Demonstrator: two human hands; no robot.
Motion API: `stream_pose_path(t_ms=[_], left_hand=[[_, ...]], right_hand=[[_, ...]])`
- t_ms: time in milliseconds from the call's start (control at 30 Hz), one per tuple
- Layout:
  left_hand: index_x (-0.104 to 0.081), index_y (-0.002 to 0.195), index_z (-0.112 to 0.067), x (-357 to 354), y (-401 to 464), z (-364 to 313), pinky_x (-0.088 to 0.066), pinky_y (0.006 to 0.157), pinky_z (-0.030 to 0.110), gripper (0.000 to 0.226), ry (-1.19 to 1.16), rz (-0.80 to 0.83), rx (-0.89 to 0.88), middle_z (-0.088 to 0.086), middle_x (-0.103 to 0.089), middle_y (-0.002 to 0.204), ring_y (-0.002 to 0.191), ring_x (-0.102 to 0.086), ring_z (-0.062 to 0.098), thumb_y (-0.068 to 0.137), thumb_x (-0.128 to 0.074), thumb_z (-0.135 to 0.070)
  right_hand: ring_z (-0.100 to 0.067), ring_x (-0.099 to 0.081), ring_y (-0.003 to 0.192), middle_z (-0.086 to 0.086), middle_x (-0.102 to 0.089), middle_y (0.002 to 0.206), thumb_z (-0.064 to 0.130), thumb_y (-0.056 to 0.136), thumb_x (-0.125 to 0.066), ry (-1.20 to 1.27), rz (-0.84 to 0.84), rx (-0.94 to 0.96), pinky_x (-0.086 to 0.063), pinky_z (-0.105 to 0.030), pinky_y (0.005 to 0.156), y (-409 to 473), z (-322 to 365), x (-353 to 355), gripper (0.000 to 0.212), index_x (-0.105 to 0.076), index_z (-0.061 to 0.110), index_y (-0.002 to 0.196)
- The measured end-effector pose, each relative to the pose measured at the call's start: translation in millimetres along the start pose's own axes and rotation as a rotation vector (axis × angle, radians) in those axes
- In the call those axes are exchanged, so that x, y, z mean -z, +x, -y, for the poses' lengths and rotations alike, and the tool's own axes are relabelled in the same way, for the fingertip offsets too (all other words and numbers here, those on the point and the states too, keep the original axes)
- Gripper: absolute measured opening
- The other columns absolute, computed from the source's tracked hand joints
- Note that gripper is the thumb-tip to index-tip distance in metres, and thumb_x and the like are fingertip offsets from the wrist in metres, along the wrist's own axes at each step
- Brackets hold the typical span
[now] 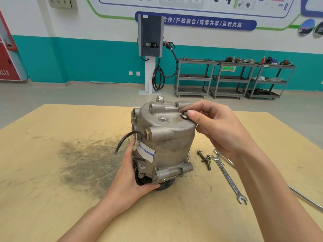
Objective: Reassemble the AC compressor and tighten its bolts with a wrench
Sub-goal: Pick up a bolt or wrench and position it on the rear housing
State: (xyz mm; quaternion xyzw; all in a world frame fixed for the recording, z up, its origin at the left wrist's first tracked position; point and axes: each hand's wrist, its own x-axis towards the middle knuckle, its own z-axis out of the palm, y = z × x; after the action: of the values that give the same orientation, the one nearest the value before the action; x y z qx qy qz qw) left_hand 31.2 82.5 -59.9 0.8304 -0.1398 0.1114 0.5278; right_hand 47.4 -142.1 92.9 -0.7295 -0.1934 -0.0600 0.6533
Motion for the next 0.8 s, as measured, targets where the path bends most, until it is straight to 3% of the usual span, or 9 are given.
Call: stream_pose_path(t_ms=[33, 100, 167, 267, 367, 467, 600, 700, 800], left_hand=[[0.0, 0.146, -0.055, 0.1, 0.0, 0.1, -0.033, 0.116, 0.037, 0.126, -0.004, -0.001, 0.001, -0.026, -0.034, 0.151, 0.138, -0.034, -0.005, 0.05, -0.081, -0.072], [-0.001, 0.145, -0.055, 0.1, 0.4, 0.2, -0.033, 0.116, 0.036, 0.126, -0.013, -0.002, 0.001, -0.028, -0.034, 0.15, 0.138, -0.035, -0.006, 0.048, -0.078, -0.078], [0.0, 0.146, -0.054, -0.4, 0.9, 0.2, -0.033, 0.116, 0.037, 0.127, -0.012, 0.003, -0.005, -0.029, -0.034, 0.149, 0.138, -0.035, -0.005, 0.049, -0.079, -0.076], [0.0, 0.148, -0.05, -0.8, 1.1, 1.9, -0.035, 0.115, 0.037, 0.128, -0.001, 0.009, -0.006, -0.032, -0.037, 0.146, 0.136, -0.037, -0.005, 0.053, -0.084, -0.062], [0.002, 0.148, -0.05, -0.5, 0.8, 3.1, -0.034, 0.113, 0.03, 0.128, 0.011, 0.008, -0.011, -0.037, -0.034, 0.144, 0.136, -0.035, -0.008, 0.054, -0.084, -0.059], [-0.001, 0.149, -0.049, -1.0, 1.3, 3.8, -0.033, 0.111, 0.027, 0.126, 0.013, 0.006, -0.019, -0.038, -0.033, 0.144, 0.135, -0.034, -0.01, 0.054, -0.084, -0.06], [0.0, 0.147, -0.052, -0.6, 1.3, 3.5, -0.034, 0.108, 0.023, 0.126, 0.006, -0.003, -0.027, -0.038, -0.034, 0.144, 0.135, -0.035, -0.01, 0.053, -0.083, -0.068], [0.001, 0.146, -0.054, -0.2, 1.3, 3.4, -0.033, 0.107, 0.021, 0.127, 0.018, -0.009, -0.037, -0.038, -0.032, 0.145, 0.136, -0.034, -0.01, 0.051, -0.081, -0.073], [0.003, 0.145, -0.057, -0.5, 1.5, 4.2, -0.031, 0.108, 0.02, 0.127, 0.027, -0.016, -0.04, -0.038, -0.03, 0.146, 0.136, -0.032, -0.011, 0.051, -0.082, -0.067]], right_hand=[[-0.017, -0.049, 0.078, -0.006, -0.065, 0.083, 0.019, 0.081, -0.071, 0.012, -0.027, -0.002, -0.042, -0.024, 0.064, 0.1, 0.2, -3.0, 0.004, -0.073, 0.022, 0.079], [-0.021, -0.047, 0.079, -0.011, -0.056, 0.077, 0.031, 0.068, -0.076, 0.021, -0.1, 0.006, -0.042, -0.036, 0.072, 0.8, -0.2, -9.4, 0.01, -0.07, 0.024, 0.071], [-0.02, -0.045, 0.077, -0.011, -0.051, 0.076, 0.034, 0.066, -0.078, -0.006, -0.129, 0.02, -0.04, -0.04, 0.074, 1.0, 0.0, -11.8, 0.013, -0.069, 0.025, 0.068], [-0.018, -0.048, 0.078, -0.011, -0.057, 0.084, 0.021, 0.083, -0.072, -0.038, -0.044, 0.0, -0.04, -0.029, 0.067, 1.0, 1.0, -4.3, 0.005, -0.071, 0.024, 0.08], [-0.009, -0.048, 0.075, -0.006, -0.065, 0.092, 0.011, 0.091, -0.063, -0.041, 0.043, -0.015, -0.038, -0.018, 0.06, -0.2, 1.9, 3.0, 0.017, -0.074, 0.023, 0.087], [-0.015, -0.047, 0.074, -0.009, -0.059, 0.079, 0.012, 0.087, -0.069, -0.037, -0.026, -0.02, -0.04, -0.025, 0.065, 0.7, 0.6, -1.6, 0.012, -0.069, 0.021, 0.079], [-0.013, -0.04, 0.067, 0.004, -0.043, 0.06, 0.018, 0.08, -0.077, -0.064, -0.123, 0.003, -0.036, -0.029, 0.064, 3.5, -2.5, -8.2, 0.018, -0.062, 0.021, 0.07], [-0.012, -0.048, 0.072, -0.003, -0.058, 0.076, 0.017, 0.087, -0.07, -0.05, -0.041, -0.013, -0.039, -0.021, 0.06, 1.8, 1.0, -3.9, 0.006, -0.069, 0.022, 0.082], [-0.007, -0.052, 0.075, -0.003, -0.068, 0.088, 0.01, 0.089, -0.064, 0.026, 0.029, -0.024, -0.041, -0.013, 0.054, 0.6, 1.8, 0.3, 0.014, -0.074, 0.019, 0.087]])
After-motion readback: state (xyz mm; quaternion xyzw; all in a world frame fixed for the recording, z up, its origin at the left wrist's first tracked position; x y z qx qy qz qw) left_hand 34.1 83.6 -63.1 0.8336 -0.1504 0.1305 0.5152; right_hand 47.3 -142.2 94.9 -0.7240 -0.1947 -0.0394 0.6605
